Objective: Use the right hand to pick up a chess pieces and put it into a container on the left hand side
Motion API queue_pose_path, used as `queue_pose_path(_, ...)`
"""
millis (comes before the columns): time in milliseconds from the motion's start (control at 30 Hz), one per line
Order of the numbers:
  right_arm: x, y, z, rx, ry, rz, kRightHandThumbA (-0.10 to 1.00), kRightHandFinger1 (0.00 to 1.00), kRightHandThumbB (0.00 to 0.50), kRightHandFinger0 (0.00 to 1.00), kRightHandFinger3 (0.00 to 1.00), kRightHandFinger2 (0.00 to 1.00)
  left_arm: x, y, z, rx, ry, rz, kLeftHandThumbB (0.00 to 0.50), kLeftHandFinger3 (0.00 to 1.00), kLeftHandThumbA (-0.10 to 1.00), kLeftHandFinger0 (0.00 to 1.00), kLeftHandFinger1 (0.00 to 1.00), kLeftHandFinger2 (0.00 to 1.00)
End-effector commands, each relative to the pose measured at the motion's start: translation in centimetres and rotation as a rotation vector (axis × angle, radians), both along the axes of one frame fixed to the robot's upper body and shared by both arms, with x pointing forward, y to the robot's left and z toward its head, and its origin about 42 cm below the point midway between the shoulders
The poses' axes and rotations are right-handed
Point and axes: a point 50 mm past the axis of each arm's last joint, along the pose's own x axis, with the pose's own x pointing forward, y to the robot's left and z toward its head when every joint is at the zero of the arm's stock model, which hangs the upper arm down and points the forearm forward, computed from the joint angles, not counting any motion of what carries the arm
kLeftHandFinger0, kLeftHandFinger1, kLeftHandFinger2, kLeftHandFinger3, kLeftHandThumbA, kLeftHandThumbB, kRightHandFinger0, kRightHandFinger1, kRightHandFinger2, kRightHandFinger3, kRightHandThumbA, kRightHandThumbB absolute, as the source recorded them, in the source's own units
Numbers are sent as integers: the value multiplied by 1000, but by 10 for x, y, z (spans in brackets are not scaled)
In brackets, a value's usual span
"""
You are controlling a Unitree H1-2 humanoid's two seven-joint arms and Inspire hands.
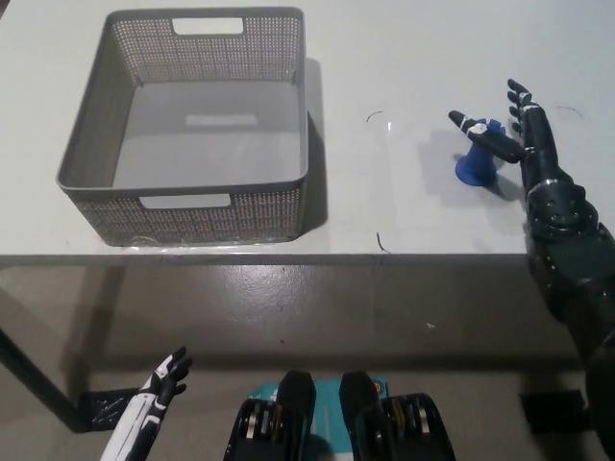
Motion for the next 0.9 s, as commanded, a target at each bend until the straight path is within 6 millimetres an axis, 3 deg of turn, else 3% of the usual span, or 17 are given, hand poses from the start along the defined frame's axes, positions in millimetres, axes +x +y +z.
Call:
queue_pose_path(0, 13, 6, 34, -24, -111, -15, 1000, 1000, 422, 1000, 1000, 1000, 4, 2, 9, -8, -51, -20, 262, 1000, 1000, 1000, 1000, 1000)
queue_pose_path(200, 8, 6, 17, 4, -56, -3, 1000, 1000, 406, 1000, 1000, 1000, 4, 2, 9, 1, -49, -24, 266, 1000, 1000, 1000, 1000, 1000)
queue_pose_path(433, 1, 8, -2, 2, -8, 0, 993, 1000, 428, 1000, 1000, 1000, 7, 2, 10, 4, -60, -30, 266, 1000, 1000, 1000, 1000, 1000)
queue_pose_path(533, -2, 10, -12, -3, 30, 7, 995, 1000, 406, 1000, 1000, 1000, 8, 3, 11, -2, -54, -25, 273, 1000, 1000, 1000, 1000, 1000)
queue_pose_path(767, -8, 12, -26, -14, 63, 7, 994, 1000, 420, 1000, 1000, 1000, 8, 2, 10, -4, -57, -27, 270, 1000, 1000, 1000, 1000, 1000)
queue_pose_path(867, -8, 15, -26, -10, 74, -10, 885, 1000, 393, 1000, 1000, 1000, 9, 2, 10, -5, -61, -29, 266, 1000, 1000, 1000, 1000, 1000)
